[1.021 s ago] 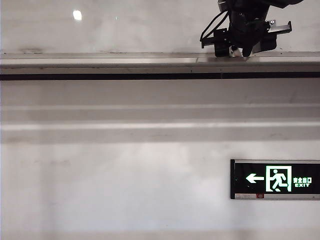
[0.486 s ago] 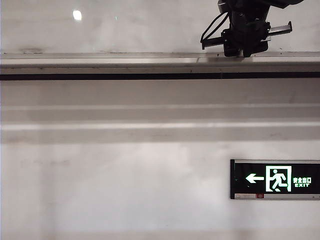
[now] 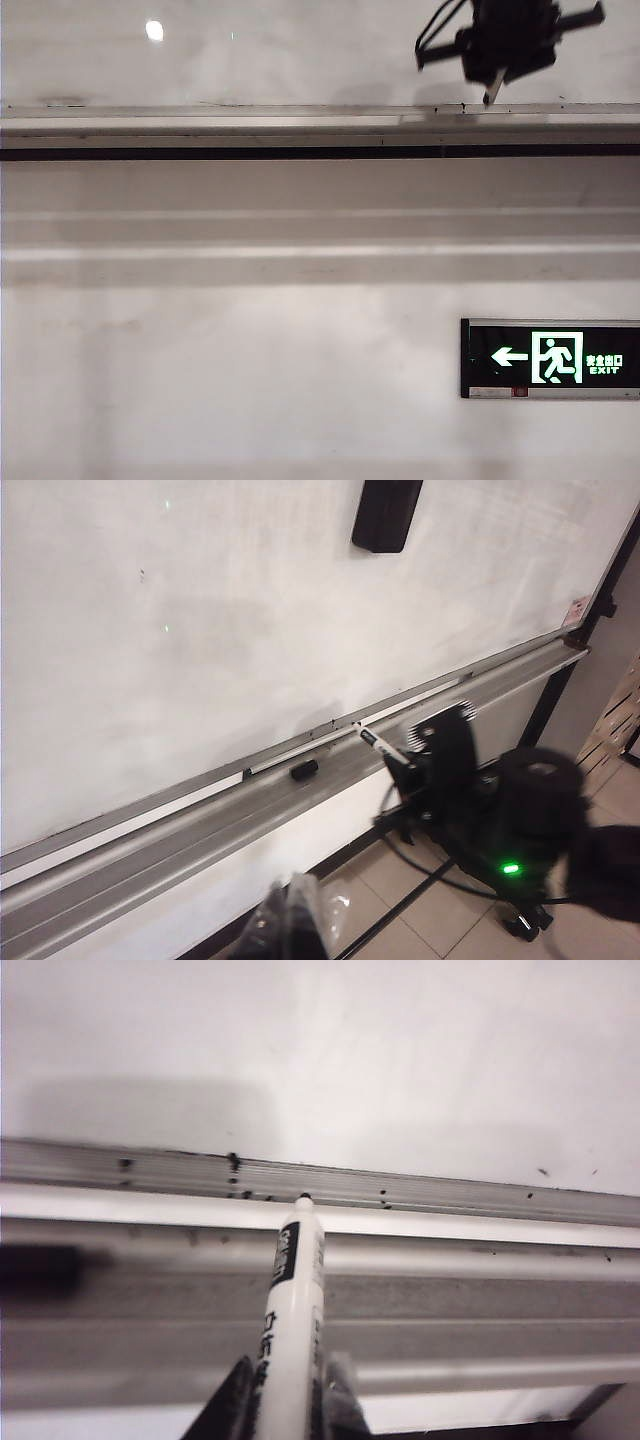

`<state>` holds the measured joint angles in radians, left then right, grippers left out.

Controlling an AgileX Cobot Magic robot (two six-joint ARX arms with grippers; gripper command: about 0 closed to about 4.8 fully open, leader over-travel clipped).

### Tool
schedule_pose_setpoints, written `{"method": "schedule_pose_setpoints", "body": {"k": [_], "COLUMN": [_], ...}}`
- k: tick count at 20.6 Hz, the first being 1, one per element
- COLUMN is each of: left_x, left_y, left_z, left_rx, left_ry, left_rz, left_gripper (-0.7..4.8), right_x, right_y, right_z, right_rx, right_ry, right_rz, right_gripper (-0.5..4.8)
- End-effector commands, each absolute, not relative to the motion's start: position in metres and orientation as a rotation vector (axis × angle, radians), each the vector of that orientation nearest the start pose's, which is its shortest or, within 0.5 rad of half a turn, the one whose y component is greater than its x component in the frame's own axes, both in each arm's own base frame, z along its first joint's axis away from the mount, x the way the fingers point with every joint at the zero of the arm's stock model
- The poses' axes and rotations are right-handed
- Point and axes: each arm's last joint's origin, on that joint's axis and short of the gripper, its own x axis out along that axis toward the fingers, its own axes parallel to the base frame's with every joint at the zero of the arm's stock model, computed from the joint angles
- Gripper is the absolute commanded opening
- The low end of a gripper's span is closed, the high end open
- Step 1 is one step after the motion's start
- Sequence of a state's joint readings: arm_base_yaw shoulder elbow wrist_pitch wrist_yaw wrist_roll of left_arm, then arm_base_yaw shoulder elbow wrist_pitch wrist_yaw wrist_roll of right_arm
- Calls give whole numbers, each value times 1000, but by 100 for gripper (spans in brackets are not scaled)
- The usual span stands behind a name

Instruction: Take a marker from the whiteboard tray, write "Hi!" on the whiteboard, and then put the marker back vertically into the whiteboard tray.

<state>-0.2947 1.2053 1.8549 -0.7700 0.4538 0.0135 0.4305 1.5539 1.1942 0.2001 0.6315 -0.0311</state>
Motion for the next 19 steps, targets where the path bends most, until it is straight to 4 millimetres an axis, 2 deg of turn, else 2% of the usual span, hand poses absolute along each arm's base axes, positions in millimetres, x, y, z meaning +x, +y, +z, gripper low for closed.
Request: {"method": "schedule_pose_setpoints", "body": {"k": [1,3,12,19], "left_x": [164,164,164,164], "left_y": [-63,-63,-63,-63], "left_z": [538,538,538,539], "left_rx": [6,6,6,6], "left_ry": [91,91,90,84], "left_rz": [-756,-756,-756,-756], "left_gripper": [-6,-6,-6,-6], "right_x": [312,303,263,244], "right_y": [126,122,108,105], "right_z": [345,356,400,421], "right_rx": [-89,-79,-10,23], "right_ry": [127,109,-22,-124], "right_rz": [-155,-148,20,196], "right_gripper": [38,20,21,21]}}
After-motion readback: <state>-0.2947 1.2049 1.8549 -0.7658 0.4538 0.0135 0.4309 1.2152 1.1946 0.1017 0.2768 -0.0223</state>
